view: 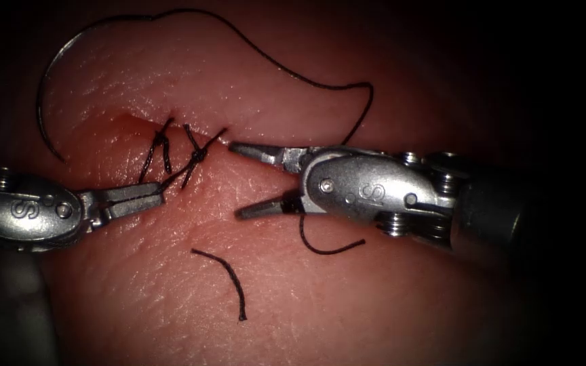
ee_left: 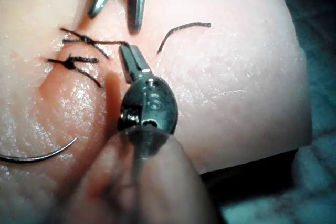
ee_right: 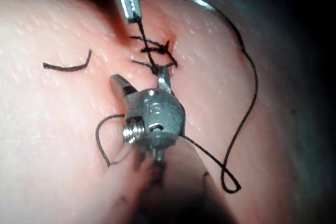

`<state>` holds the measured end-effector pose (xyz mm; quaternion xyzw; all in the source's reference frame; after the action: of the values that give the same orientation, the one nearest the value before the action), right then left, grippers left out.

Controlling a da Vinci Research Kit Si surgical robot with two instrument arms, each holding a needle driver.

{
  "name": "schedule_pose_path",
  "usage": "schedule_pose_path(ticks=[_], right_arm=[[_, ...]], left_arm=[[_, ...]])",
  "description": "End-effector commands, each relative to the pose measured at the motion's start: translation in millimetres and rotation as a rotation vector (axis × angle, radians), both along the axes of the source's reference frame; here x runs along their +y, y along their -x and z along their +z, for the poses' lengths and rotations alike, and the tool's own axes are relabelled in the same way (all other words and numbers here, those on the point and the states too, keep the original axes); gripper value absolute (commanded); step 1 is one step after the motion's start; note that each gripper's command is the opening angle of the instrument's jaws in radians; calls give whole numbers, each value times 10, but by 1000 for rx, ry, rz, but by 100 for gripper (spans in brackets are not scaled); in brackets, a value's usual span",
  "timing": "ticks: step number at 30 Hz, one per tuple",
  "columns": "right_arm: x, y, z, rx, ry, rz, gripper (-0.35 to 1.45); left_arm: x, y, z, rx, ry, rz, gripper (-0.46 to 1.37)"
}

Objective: Wound Closure
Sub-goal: Cut the suture with the right gripper

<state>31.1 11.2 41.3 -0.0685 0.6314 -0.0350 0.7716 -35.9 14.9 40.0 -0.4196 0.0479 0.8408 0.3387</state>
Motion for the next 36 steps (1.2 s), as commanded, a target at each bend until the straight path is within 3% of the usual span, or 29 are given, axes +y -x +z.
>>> schedule_pose_path(ticks=[1,7,20,28,36], right_arm=[[-1,-2,-1,10,2,0,139],[-3,-14,-9,46,26,31,139],[6,-25,-7,98,45,70,136],[23,-62,-5,134,57,53,139],[8,-69,-1,162,72,19,138]], left_arm=[[0,0,-1,-1,0,4,-35],[-1,2,-6,2,-2,0,-35],[-2,4,-8,5,-1,5,-35],[-4,5,-9,9,4,7,-35],[-4,5,-9,7,3,8,-35]])
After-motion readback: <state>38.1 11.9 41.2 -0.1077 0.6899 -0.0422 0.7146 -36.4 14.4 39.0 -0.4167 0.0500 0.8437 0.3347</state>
